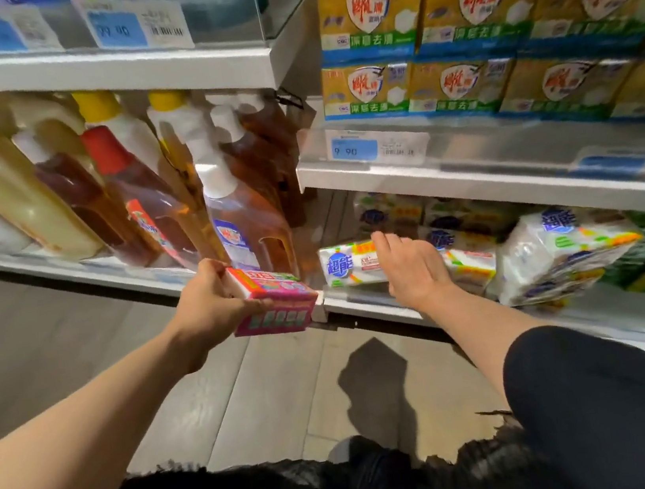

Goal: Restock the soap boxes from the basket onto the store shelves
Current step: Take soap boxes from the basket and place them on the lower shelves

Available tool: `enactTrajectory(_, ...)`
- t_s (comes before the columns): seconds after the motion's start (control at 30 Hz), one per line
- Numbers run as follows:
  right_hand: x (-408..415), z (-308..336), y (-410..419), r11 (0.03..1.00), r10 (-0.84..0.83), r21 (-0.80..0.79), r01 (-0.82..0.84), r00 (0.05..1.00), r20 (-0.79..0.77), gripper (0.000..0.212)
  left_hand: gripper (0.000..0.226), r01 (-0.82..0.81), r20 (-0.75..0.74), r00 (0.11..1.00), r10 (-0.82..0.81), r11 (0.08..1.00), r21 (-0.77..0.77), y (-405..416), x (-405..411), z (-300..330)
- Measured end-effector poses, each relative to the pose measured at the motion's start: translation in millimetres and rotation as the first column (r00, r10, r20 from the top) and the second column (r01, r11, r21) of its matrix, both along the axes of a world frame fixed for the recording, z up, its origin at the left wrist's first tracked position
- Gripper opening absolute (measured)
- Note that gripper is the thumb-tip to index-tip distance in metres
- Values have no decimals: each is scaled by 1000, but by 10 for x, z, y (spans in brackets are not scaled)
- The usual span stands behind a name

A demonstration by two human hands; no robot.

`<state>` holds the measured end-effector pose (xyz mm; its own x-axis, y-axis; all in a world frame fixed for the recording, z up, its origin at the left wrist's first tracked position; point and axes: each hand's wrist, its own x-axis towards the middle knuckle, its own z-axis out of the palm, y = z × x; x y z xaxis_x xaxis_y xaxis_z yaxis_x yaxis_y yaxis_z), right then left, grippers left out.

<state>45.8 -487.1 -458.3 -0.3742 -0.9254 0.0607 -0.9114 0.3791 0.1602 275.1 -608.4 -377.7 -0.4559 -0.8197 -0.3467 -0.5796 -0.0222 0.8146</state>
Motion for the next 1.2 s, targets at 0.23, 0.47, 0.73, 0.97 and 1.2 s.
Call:
enactTrajectory(0.23,-15,34,16,964,222,139,-228,973,60,40,57,46,20,999,-46,998,-37,23,-41,40)
enactTrajectory(0.47,75,116,-336,992,-19,126,11,998,64,29,57,69,-1,998,-69,998,3,51,-3,39)
enactTrajectory(0.73,8,24,-697,949,-105,314,-16,926,363,19,54,49,53,997,-51,998,40,-71,101,-62)
enactTrajectory(0.97,-5,-4,-533,952,-203,292,90,900,385,15,54,48,37,998,-49,998,35,-100,141,-73)
enactTrajectory(1.2,3,77,-476,942,-212,321,97,914,345,20,54,68,5,998,-68,997,20,-93,70,-40)
